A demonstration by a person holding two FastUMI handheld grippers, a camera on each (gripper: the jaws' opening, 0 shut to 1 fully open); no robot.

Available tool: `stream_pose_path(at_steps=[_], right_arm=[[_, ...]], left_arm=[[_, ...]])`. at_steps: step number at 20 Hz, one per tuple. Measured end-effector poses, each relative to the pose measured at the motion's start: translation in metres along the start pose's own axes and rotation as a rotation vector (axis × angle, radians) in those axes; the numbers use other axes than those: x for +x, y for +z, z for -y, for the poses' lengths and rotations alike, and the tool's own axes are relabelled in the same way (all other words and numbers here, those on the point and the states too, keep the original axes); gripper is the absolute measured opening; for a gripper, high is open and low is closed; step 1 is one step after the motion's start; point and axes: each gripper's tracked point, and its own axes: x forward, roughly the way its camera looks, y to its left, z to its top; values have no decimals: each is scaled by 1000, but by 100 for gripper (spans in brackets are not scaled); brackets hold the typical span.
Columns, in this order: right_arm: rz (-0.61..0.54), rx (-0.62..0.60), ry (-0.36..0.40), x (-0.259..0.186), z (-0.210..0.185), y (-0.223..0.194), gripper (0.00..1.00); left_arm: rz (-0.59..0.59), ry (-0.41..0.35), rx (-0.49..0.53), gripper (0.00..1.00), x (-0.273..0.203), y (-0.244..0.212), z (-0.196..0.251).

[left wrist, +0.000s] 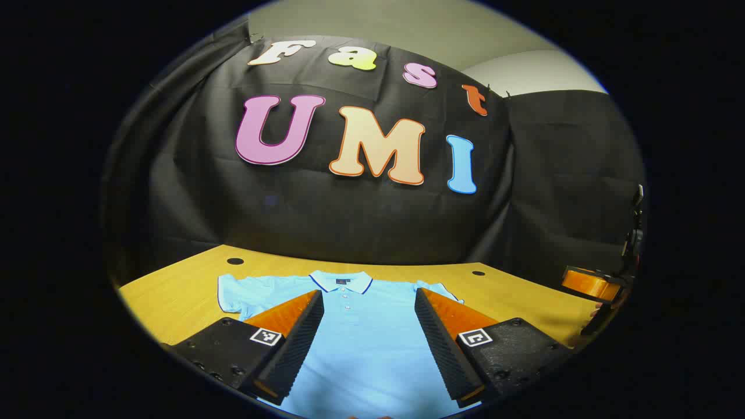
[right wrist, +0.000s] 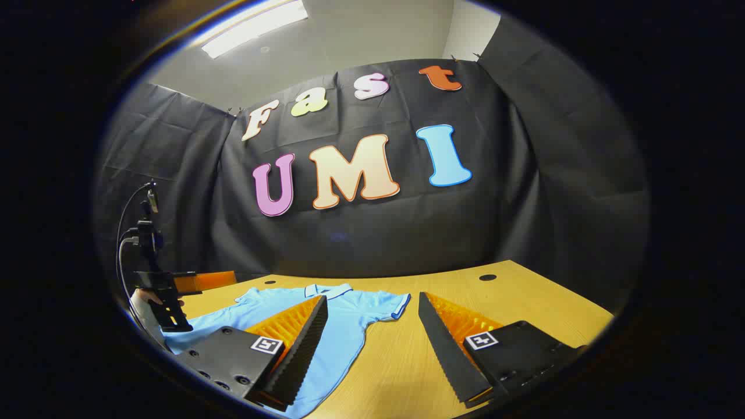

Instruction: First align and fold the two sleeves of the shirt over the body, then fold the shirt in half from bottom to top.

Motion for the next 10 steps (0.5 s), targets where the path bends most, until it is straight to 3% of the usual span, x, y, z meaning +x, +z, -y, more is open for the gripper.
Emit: stream_pose_path(at_steps=[10], right_arm=[[-126,-9,32,12,-22,-37,98]], left_arm=[[-7,0,25,94,-1,0,-3]])
